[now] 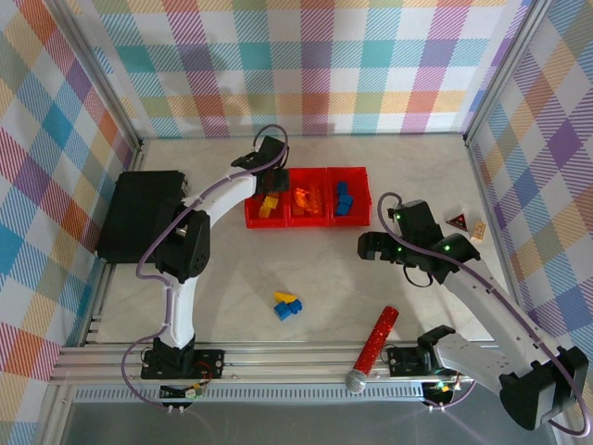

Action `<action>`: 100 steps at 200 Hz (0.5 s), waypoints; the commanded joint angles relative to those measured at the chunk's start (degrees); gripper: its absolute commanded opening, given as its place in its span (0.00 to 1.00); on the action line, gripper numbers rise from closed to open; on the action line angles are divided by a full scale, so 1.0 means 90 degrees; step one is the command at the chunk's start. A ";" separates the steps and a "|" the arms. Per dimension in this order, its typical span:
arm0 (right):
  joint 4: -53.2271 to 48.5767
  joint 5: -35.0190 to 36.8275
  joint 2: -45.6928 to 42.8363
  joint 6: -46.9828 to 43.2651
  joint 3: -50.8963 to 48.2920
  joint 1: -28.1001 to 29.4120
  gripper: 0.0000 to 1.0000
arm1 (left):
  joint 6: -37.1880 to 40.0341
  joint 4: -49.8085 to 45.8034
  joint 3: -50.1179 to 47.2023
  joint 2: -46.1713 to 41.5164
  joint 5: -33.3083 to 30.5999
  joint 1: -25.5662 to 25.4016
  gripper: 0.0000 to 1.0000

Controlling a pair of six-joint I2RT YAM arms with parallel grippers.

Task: Sort the legos into containers by color
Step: Place the lego in the container, then pick up the lego from the bottom-center of the table.

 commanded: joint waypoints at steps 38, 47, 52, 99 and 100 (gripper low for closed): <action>0.0260 -0.0652 0.0421 -0.0224 0.0068 -0.0037 0.99 | -0.0003 0.0329 -0.1205 -0.1935 0.0202 -0.0041 0.90; 0.0269 -0.0832 0.0532 -0.0202 0.0107 -0.0028 0.99 | -0.0012 0.0435 -0.1556 -0.2316 0.0280 -0.0081 0.91; 0.0278 -0.0948 0.0606 -0.0208 0.0130 -0.0011 0.99 | -0.0017 0.0502 -0.1753 -0.2544 0.0323 -0.0103 0.92; 0.0347 -0.1202 0.1304 -0.0127 0.0283 0.1019 0.98 | -0.0298 0.0694 -0.3977 -0.4877 0.0247 -0.0409 0.96; 0.0350 -0.1203 0.1322 -0.0134 0.0288 0.1053 0.98 | -0.0304 0.0692 -0.4028 -0.4931 0.0248 -0.0412 0.96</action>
